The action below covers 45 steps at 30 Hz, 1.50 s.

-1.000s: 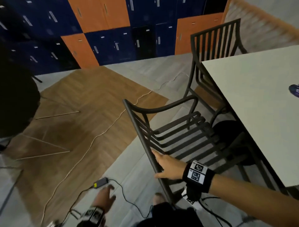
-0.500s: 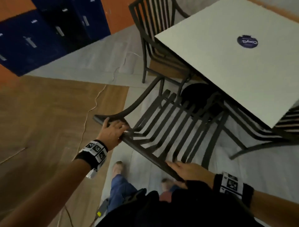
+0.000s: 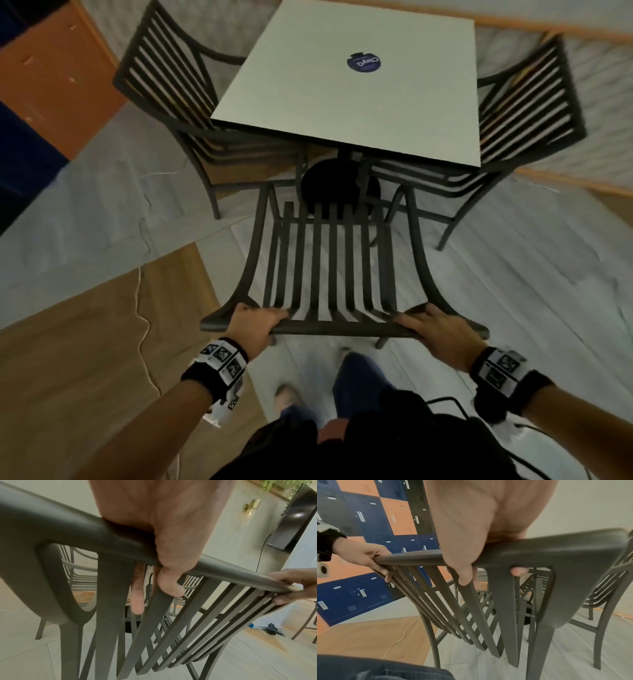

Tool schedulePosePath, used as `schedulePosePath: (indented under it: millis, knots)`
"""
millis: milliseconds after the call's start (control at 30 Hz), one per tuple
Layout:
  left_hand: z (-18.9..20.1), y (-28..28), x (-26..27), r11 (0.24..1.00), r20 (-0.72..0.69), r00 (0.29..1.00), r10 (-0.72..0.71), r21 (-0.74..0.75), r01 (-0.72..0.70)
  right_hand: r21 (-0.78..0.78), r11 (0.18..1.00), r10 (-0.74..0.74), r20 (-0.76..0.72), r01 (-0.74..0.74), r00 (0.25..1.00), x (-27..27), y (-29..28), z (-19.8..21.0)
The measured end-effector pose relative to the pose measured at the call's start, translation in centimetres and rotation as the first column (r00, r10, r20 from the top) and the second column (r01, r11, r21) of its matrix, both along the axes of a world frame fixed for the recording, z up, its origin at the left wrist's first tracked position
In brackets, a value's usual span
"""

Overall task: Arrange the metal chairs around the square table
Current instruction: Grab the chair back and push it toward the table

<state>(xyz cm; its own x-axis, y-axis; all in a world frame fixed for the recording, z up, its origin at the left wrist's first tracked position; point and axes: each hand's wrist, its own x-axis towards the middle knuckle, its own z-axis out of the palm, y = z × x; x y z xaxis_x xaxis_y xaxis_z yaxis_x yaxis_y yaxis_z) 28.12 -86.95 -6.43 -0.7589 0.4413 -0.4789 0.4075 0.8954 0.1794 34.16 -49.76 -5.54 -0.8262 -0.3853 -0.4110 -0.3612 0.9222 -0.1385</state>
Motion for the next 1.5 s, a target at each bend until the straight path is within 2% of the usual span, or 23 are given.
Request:
schedulePosePath:
  millis: [167,333,567,800,1133,1267,1400,1500]
  knots:
    - [-0.2,-4.7,-1.8,0.999,-0.04,0.999,0.033,0.024,-0.032,0.008,0.999,-0.052,0.044,0.052,0.998,0.4,-5.2,-0.5]
    - [0.5,-7.3,-4.8,0.999,-0.093,0.995,0.04,0.005,-0.04,-0.005,0.998,-0.059,0.002,0.059,0.998,-1.5,-8.6,-0.7]
    - [0.0,-7.5,-10.4,0.998,-0.149,0.989,0.007,-0.059,-0.016,0.016,0.997,-0.073,-0.074,0.074,0.995,-5.8,-9.3,-1.0]
    - [-0.1,-6.7,-14.8,0.997,-0.173,0.985,-0.005,-0.077,-0.009,-0.02,0.996,-0.091,-0.086,0.09,0.992,-9.6,-8.9,-0.6]
    - [-0.7,-7.2,-15.1,0.999,-0.172,0.985,0.029,-0.012,-0.032,-0.013,0.996,-0.09,-0.054,0.089,0.995,-10.2,-9.2,-0.7]
    - [-0.1,-8.4,-14.2,0.986,-0.242,0.957,0.161,0.092,-0.142,0.024,1.0,-0.003,0.006,0.003,1.0,-11.8,-10.6,0.6]
    - [0.0,-11.6,-12.0,0.937,-0.354,0.871,0.34,0.204,-0.283,0.072,0.992,0.102,0.048,-0.105,0.994,-14.0,-14.2,1.6]
    - [0.2,-13.9,-9.6,0.887,-0.298,0.841,0.452,0.246,-0.39,0.039,0.982,0.184,0.069,-0.187,0.981,-16.3,-18.0,2.4]
